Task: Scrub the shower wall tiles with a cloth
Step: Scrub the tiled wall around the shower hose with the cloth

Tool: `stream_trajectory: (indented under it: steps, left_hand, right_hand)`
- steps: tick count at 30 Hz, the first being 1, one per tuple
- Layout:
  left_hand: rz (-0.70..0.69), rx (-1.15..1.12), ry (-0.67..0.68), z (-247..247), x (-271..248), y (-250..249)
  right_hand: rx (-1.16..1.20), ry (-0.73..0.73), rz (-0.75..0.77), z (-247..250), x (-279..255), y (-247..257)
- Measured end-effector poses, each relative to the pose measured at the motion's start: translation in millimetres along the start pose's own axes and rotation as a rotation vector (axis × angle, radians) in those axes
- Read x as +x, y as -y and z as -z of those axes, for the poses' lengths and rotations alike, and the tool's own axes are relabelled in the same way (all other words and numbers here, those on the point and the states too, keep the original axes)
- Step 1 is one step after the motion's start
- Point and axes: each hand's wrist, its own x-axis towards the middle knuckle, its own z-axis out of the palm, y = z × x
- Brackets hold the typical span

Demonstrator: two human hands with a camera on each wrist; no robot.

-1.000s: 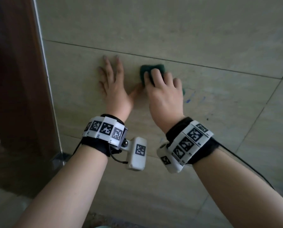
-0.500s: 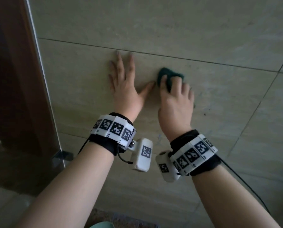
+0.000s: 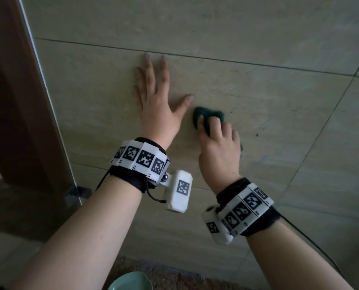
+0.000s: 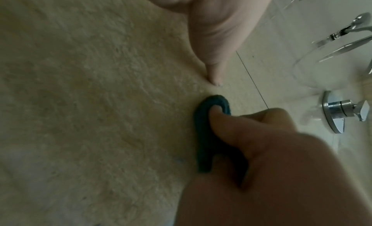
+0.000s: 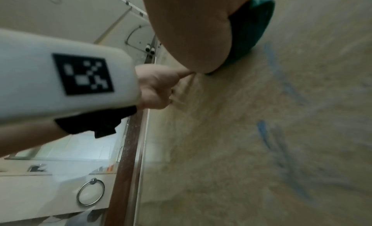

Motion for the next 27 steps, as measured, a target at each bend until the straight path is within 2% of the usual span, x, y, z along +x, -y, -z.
stream_trajectory:
  steps: [1, 3, 6, 8, 10, 13, 15, 17, 21, 23, 25, 27]
  left_hand:
    - [-0.002, 0.000, 0.003, 1, 0, 0]
    - [-0.004, -0.005, 0.017, 1, 1, 1]
    - [0.007, -0.021, 0.042, 1, 1, -1]
    - [0.018, -0.029, 0.045, 0, 0, -2]
    - [0.019, -0.022, 0.047, 0, -1, -2]
    - [0.009, 0.002, 0.050, 0, -2, 0]
    - [0.003, 0.019, 0.046, 1, -1, 1]
    - [0.010, 0.014, 0.037, 0, -1, 1]
    - [0.090, -0.087, 0.020, -8, -7, -9]
    - [0.129, -0.123, 0.005, -13, -12, -17]
    - [0.146, -0.131, 0.010, -16, -14, -24]
    - [0.142, -0.123, 0.016, -17, -15, -27]
  right_hand:
    - [0.013, 0.022, 0.019, 0, -4, -4]
    - [0.014, -0.016, -0.035, 11, -7, -25]
    - [-0.037, -0.130, -0.242, 27, -3, -55]
    - [-0.033, -0.157, -0.336, 24, 3, -50]
    - [-0.015, -0.139, -0.264, 11, 5, -28]
    - [0.001, -0.004, 0.035, -8, -7, 6]
    - [0.017, 0.052, 0.107, -8, -12, 3]
    - [0.053, 0.024, 0.014, 5, -11, -19]
    - [-0.016, -0.150, -0.374, 37, -13, -85]
    - [-0.051, -0.215, -0.539, 33, -13, -94]
    - [-0.042, -0.253, -0.525, 19, -13, -79]
    - [0.013, -0.209, -0.355, 5, -19, -53]
